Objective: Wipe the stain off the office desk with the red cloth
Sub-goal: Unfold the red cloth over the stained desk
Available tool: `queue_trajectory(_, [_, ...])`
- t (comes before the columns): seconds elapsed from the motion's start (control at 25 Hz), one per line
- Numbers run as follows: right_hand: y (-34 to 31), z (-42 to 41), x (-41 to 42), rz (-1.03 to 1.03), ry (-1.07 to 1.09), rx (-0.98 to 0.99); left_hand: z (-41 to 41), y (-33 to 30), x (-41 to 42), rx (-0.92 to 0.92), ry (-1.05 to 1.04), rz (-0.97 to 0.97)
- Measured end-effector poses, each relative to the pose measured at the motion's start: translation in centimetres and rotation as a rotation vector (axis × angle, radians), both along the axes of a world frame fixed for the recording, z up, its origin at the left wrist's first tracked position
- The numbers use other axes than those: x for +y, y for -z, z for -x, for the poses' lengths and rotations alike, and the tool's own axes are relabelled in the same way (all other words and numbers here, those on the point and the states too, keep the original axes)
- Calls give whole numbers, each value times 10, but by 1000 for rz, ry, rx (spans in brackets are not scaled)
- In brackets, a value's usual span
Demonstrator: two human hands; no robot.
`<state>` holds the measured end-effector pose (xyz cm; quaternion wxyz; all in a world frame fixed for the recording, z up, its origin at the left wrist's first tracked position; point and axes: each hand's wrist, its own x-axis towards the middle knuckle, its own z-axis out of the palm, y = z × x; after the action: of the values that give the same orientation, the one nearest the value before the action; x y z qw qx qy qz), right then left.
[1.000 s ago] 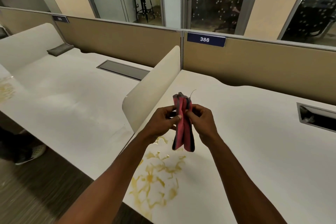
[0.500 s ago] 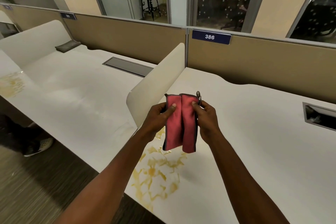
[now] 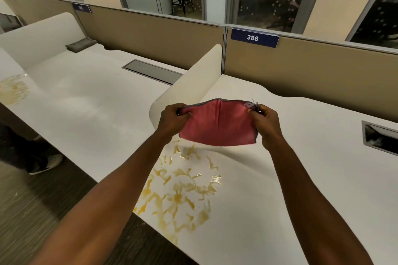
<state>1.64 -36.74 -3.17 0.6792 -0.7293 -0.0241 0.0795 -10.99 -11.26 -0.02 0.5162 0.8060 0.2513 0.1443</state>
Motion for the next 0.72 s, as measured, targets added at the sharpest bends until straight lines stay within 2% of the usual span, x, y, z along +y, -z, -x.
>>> queue_trajectory(0.2, [-1,-16,-8,150,-19,-64,-29,2,3,79,-23,-249])
queue_trajectory(0.36, [-2,0,-27,109,-47,-135,-39,9,8,42,-89,-287])
queue_trajectory(0.52, [34,58,-48,112,-236,-108,-6,45,19,142,42,-450])
queue_trajectory(0.6, [59,86,-52,218,-341,-84,21,66,28,241,143,-529])
queue_trajectory(0.72, [83,117,-53,412,-523,-171,47,87,39,409,371,-692])
